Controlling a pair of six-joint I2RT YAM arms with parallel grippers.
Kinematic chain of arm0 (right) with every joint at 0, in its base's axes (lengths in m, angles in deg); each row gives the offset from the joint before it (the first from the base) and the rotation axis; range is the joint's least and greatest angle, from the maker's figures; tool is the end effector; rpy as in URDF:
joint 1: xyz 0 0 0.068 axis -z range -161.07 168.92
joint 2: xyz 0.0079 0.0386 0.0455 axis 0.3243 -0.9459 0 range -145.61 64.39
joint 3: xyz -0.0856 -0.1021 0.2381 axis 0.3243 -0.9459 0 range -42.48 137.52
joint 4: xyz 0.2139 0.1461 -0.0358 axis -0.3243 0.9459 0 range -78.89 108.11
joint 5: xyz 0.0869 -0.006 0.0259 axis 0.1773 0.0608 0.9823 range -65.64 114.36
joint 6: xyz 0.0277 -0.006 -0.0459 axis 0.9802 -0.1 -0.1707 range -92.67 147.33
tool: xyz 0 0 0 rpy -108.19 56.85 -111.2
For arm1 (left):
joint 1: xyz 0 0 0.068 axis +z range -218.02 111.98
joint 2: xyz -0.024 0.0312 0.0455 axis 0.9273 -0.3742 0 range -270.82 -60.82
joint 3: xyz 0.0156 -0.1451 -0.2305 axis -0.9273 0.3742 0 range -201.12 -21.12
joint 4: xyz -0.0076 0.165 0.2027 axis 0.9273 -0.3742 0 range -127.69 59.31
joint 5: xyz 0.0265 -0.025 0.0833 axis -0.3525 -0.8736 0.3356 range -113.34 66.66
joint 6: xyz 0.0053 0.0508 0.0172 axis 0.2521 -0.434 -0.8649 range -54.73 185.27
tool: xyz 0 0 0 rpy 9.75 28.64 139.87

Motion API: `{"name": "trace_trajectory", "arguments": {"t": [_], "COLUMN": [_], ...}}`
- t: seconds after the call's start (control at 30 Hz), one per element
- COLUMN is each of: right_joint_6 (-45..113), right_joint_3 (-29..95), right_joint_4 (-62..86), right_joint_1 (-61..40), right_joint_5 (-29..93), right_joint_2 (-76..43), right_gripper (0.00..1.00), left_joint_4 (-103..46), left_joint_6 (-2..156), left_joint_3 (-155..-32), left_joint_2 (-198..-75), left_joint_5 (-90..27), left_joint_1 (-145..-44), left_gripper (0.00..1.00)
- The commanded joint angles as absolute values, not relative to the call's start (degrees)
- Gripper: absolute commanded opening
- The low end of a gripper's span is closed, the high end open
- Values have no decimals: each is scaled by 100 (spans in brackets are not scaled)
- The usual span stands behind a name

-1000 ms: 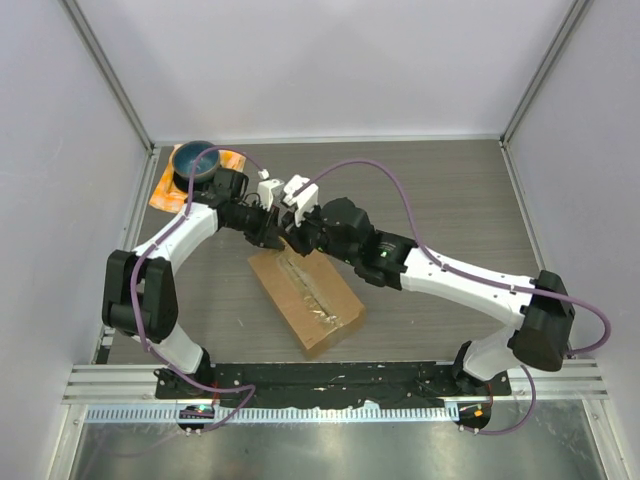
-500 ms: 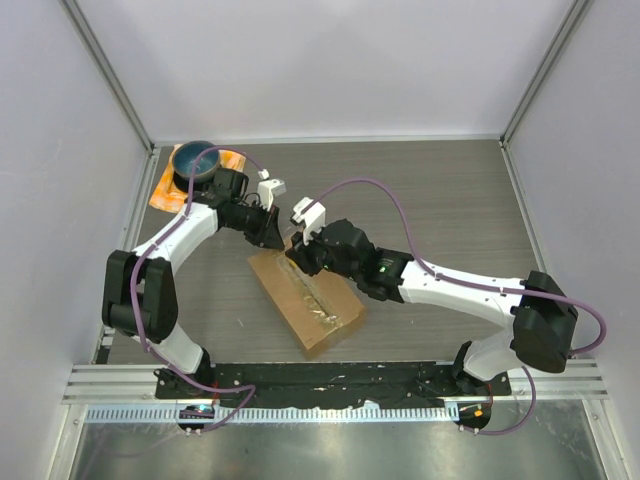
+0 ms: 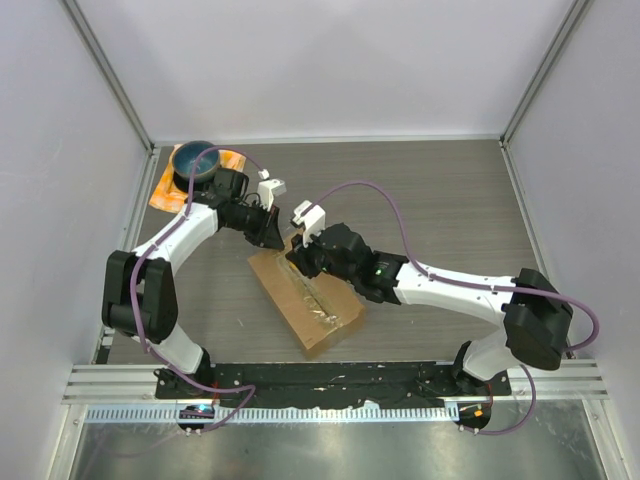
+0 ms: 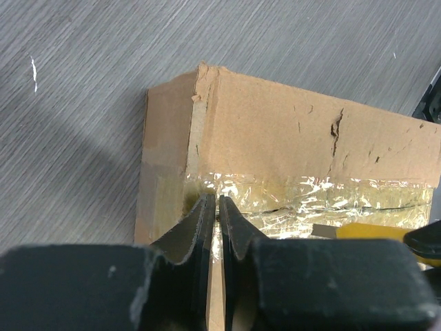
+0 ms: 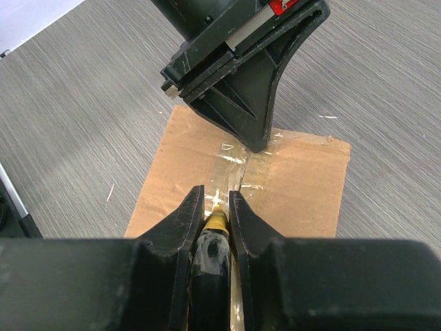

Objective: Unpack the express box
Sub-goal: Cut the express box at the center of the board.

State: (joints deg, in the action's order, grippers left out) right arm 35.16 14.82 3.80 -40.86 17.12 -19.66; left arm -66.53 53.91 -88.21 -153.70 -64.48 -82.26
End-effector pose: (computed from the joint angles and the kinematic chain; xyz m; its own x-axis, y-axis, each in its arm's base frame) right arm 0.1756 0.2929 0.2829 -0.2747 -0.2028 -0.9399 -0.7672 0.6355 0.0871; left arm 0.3120 -0.1033 0.2359 -0.7400 0.3407 -0.5799 0.6466 0.5977 -0.4740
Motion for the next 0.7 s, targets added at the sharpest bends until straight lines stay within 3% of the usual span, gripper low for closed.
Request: {"name": "trace_trajectory", "arguments": {"t": [0.0, 0.67], "right_joint_6": [3480, 3242], "right_joint_3": [1518, 1615], "right_joint_4": [13, 162], "right_joint_1": [-4119, -4119], "right_joint_5": [1505, 1443], "right_joint_2": [-2033, -2201], "right_gripper": [1, 1], "left_joint_4": [-6840, -6857], "left_joint_6": [5226, 5191], "left_joint_3": [-8651, -8580], "left_joint_2": [-15372, -15319], "left_joint_5": [-5973, -6008], "left_joint_1": [-8253, -8253], "left_gripper": [12, 11]}}
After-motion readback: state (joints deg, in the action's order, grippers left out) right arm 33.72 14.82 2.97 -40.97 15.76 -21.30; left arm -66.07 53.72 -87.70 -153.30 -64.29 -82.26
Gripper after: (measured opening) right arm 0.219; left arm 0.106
